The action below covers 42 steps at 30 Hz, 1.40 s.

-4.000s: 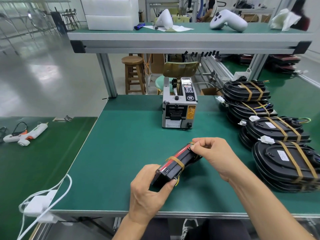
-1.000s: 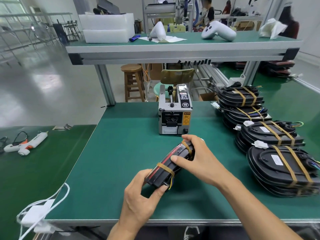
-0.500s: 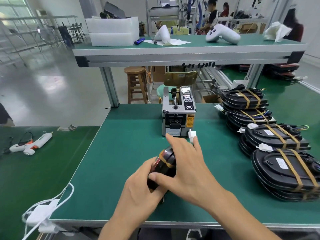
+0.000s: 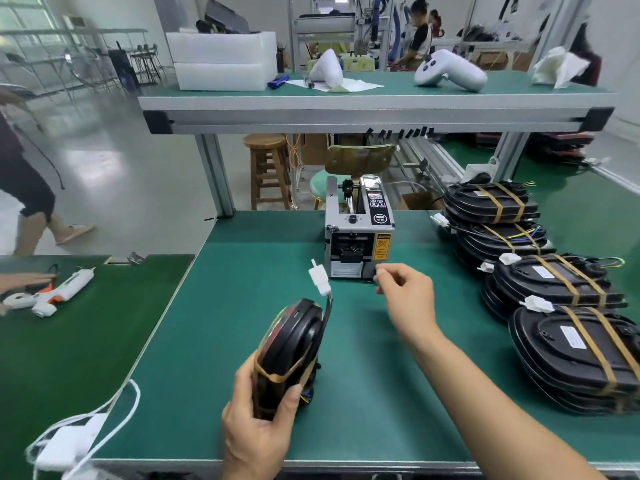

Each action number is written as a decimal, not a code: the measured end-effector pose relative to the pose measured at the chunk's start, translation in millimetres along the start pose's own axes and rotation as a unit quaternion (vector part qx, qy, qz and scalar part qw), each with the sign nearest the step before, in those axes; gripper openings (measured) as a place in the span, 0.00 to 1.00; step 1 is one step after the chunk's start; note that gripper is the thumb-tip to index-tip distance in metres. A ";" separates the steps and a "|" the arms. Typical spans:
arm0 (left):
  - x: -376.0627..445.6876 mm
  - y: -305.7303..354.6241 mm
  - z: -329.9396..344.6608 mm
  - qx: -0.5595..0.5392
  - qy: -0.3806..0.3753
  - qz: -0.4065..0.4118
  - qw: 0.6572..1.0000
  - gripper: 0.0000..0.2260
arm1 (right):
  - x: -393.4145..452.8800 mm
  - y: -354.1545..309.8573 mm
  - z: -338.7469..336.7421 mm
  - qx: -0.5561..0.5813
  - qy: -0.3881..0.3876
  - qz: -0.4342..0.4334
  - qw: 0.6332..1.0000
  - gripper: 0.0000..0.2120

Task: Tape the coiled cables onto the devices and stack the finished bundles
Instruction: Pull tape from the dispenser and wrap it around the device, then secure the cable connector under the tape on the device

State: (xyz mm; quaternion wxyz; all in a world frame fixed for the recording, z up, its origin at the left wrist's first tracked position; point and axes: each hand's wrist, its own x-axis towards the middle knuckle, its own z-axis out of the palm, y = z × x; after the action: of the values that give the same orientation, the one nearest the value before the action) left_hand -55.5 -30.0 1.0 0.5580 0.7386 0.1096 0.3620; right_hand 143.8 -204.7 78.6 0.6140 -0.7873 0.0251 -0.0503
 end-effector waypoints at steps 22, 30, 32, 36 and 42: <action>-3.6 -7.9 1.5 0.011 -0.021 0.083 0.996 0.28 | 51.8 -10.8 85.5 0.019 0.156 0.095 0.983 0.05; -3.3 -11.3 4.4 -0.004 -0.024 0.085 0.996 0.28 | 35.2 13.0 67.6 0.057 0.083 0.062 0.993 0.06; -3.8 -12.8 4.0 -0.003 -0.024 0.091 0.996 0.28 | 26.5 19.6 59.6 0.066 0.062 0.055 0.994 0.05; -4.7 -16.3 4.0 0.000 -0.023 0.081 0.996 0.28 | 2.9 27.1 41.5 0.104 0.026 0.045 0.993 0.05; -4.7 -19.2 2.9 0.015 -0.020 0.079 0.997 0.28 | -37.1 8.3 9.9 0.189 -0.032 0.005 0.982 0.04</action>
State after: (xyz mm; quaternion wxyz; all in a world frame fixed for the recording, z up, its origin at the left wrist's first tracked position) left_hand -52.3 -28.1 -18.6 0.5190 0.7600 0.0454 0.3886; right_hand 108.2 -193.4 66.4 0.7521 -0.6585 -0.0002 -0.0261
